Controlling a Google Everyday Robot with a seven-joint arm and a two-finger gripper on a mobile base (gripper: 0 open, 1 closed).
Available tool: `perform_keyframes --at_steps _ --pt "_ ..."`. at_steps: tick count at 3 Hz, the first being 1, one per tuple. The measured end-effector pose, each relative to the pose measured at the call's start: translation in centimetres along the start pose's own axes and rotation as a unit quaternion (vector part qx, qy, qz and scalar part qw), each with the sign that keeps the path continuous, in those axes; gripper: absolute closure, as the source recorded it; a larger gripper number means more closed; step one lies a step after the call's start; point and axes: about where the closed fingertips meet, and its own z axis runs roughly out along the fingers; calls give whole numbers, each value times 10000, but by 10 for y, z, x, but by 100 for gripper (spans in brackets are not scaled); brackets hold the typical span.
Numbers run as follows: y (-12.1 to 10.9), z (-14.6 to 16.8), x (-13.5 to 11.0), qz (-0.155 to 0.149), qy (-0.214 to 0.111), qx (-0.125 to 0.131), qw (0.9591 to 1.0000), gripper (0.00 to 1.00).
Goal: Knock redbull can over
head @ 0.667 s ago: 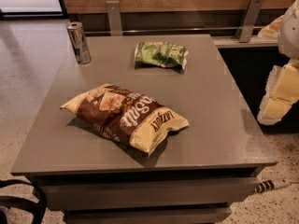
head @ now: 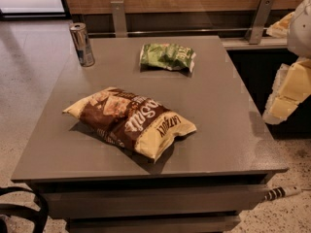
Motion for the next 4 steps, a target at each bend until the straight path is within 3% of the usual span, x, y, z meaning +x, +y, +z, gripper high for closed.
perform_keyframes --at_steps 1,2,3,4 --pt "-22 9 -9 227 -507 242 9982 0" --pt "-44 41 -38 419 -1522 442 9865 0" --pt "-89 70 -90 507 -2868 734 9538 0" --pt "-110 88 -132 510 -3633 747 9273 0"
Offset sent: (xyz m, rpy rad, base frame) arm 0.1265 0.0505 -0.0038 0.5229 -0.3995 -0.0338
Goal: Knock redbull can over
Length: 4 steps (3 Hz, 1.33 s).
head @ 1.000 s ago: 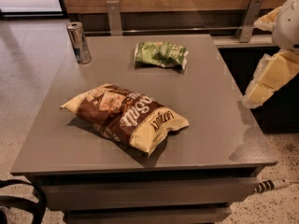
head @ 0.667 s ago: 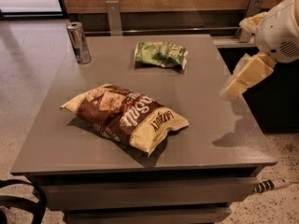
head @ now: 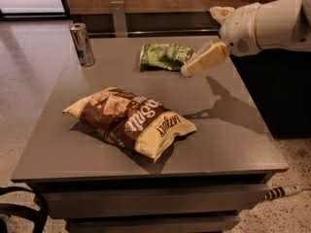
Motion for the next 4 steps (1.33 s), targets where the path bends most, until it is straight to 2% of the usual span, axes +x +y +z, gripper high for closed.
perform_keyframes --at_steps 1,2,3,4 --pt "-4 25 -21 345 -512 -67 9981 0" --pt "1 30 -38 683 -683 -152 9952 0" --pt "0 35 -40 683 -686 -153 9952 0" --pt "-6 77 -38 714 -746 -339 9941 0"
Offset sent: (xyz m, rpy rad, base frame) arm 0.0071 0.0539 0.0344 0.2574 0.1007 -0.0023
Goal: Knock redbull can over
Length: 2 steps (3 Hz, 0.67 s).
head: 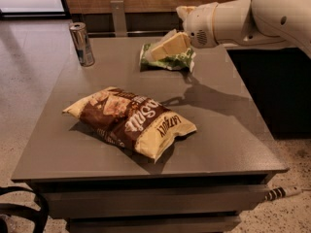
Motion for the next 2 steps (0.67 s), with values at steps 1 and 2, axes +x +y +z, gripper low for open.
perform_keyframes --at_steps 1,2 --pt "0 52 2 27 41 -245 9997 0" --pt "4 87 3 37 82 -337 9994 0"
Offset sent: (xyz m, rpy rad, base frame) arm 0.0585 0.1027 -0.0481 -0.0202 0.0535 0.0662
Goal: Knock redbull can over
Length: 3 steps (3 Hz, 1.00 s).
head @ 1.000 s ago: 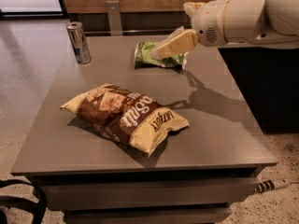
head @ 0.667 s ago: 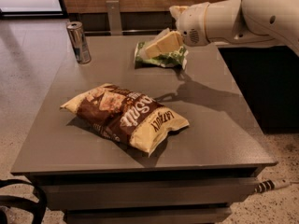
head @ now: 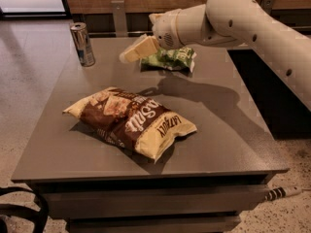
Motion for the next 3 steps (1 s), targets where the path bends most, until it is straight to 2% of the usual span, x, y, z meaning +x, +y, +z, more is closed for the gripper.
perform_keyframes --at_steps 2,3 --pt "0 77 -13 186 -657 -301 9972 0" --pt "-2 102 -19 269 -917 -425 9945 0"
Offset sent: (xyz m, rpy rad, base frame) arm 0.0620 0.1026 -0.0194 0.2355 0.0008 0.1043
